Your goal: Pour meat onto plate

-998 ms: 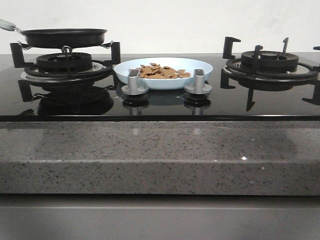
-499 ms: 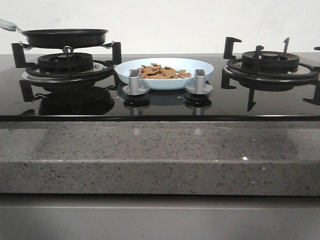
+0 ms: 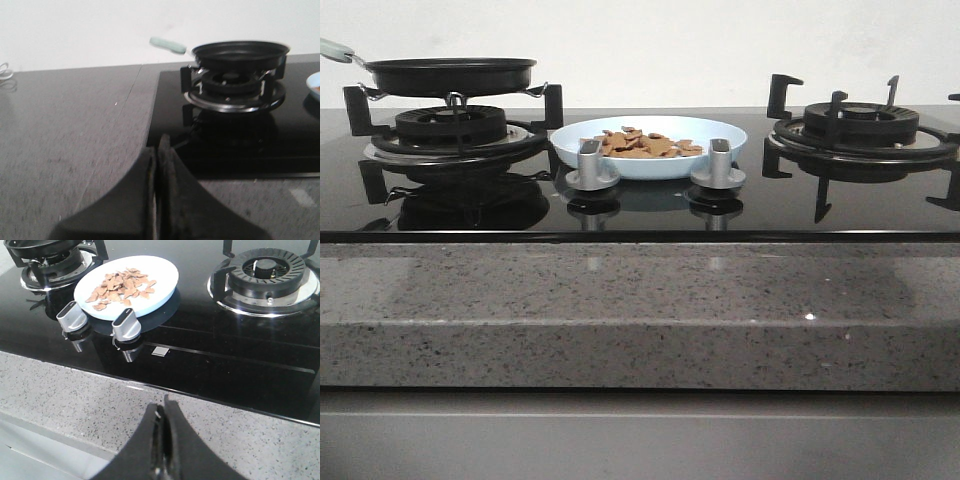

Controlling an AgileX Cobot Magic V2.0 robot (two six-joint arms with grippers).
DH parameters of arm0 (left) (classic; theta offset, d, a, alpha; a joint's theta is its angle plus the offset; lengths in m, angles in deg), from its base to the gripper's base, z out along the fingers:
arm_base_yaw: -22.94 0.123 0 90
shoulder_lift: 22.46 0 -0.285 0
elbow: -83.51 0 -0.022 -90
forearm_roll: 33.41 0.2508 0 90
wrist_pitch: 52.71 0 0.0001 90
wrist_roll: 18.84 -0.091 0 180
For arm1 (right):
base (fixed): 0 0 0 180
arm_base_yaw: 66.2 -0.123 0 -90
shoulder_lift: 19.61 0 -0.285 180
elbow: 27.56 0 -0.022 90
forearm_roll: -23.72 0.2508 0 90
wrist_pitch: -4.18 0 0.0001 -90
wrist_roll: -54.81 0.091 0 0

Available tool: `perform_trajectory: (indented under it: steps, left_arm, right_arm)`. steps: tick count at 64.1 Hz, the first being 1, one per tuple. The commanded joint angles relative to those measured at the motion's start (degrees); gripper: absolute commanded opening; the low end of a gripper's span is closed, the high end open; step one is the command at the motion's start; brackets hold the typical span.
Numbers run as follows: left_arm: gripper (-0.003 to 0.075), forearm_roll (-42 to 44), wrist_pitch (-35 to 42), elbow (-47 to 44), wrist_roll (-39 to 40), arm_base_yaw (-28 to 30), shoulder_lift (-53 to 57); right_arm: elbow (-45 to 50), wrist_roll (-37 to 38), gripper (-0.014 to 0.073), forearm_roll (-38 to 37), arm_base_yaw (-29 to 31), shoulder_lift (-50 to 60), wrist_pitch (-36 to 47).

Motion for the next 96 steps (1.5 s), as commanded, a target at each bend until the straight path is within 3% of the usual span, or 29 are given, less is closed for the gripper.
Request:
perform_trajectory:
  steps: [1,12,22,36,96]
  left_arm:
    - [-0.002,-0.74,5.38,-1.31,0.66,0.3,0.84]
    - [-0.002,-0.83,8.01,-4.49,0.66,0.17,1.04]
    - [-0.002,-2.02,15.01,-8.52,0.66,0.17,1.04]
    - [-0.002,-3.69,17.72,-8.36,0.66,0.17,1.04]
    - [-0.002,-3.69,17.45,-8.36,0.66,0.17,1.04]
  right_arm:
    - [-1.32,-0.47,-0.0068,1.57,-0.09,-0.18,3.41]
    - [-1.32,-0.47,-0.0068,1.57,-0.09,-0.18,3.49]
    - [-1.32,-0.47,-0.0068,1.57,-0.09,-0.18,3.49]
    - [-1.32,-0.47,-0.0068,1.57,-0.09,-0.18,3.49]
    - [-1.32,-0.47,-0.0068,1.52,-0.09,-0.18,3.55]
